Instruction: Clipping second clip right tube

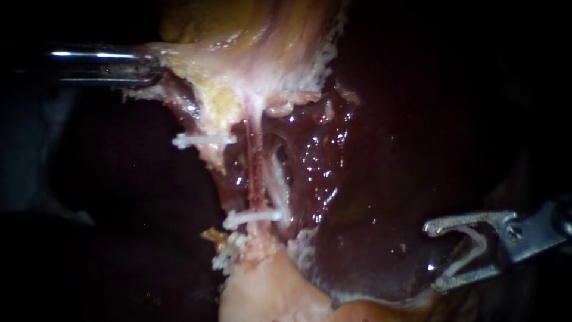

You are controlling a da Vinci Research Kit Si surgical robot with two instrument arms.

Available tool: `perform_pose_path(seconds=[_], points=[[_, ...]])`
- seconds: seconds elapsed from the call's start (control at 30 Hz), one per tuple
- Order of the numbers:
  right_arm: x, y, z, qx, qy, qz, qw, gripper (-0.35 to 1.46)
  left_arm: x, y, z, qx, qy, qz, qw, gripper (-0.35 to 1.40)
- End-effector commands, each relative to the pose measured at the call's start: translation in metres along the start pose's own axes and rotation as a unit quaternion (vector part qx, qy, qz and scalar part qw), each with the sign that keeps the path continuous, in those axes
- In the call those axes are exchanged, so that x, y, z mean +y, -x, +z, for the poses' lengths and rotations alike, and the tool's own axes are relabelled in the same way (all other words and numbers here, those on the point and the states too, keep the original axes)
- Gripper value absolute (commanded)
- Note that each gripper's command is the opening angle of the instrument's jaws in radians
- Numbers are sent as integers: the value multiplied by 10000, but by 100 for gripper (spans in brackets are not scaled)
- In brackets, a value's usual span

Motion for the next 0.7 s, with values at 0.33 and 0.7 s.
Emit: perform_pose_path(seconds=[0.33, 0.7], points=[[4, -10, 5, 15, -71, 181, 9998, 49, 3, 0, 0, 38, -11, -5, 10000, -35], [39, -63, 40, 50, -25, 1073, 9942, 49, 4, 2, 2, 43, -21, 0, 10000, -35]])
